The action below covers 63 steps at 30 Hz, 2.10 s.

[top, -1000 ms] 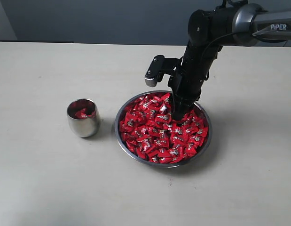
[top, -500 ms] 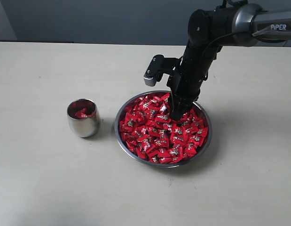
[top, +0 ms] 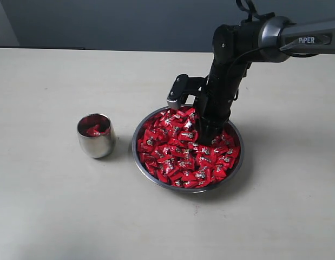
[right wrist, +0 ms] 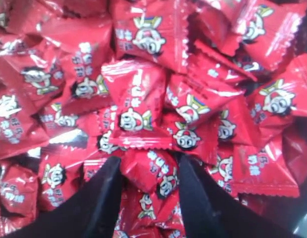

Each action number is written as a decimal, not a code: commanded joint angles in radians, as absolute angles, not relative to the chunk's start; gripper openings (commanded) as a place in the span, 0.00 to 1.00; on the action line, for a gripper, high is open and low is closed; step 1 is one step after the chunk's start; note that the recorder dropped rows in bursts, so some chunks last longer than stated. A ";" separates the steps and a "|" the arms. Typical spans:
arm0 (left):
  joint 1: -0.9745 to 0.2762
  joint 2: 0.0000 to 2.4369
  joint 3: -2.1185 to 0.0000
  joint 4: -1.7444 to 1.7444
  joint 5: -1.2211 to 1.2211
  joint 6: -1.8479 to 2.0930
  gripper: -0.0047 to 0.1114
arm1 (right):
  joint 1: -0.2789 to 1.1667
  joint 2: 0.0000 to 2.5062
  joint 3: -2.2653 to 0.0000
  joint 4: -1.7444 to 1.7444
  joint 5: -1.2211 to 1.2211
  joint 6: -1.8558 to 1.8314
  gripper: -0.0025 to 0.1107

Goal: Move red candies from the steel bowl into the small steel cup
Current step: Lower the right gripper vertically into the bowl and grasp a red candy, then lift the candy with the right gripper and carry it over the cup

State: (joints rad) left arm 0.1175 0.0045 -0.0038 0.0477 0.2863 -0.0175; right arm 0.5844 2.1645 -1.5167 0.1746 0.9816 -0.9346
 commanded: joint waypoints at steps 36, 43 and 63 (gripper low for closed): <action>0.118 0.000 0.000 0.045 0.284 -0.019 0.04 | 0.581 2.129 -1.520 0.086 0.932 -0.858 0.01; 0.118 0.000 0.000 0.045 0.284 -0.019 0.04 | 0.578 2.061 -1.520 0.203 0.917 -0.837 0.01; 0.118 0.000 0.000 0.045 0.284 -0.019 0.04 | 0.578 2.000 -1.389 0.539 0.654 -0.870 0.01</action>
State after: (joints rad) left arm 0.1175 0.0045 -0.0038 0.0477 0.2863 -0.0175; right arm 0.5844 2.0296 -1.4499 0.5008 0.7166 -0.8408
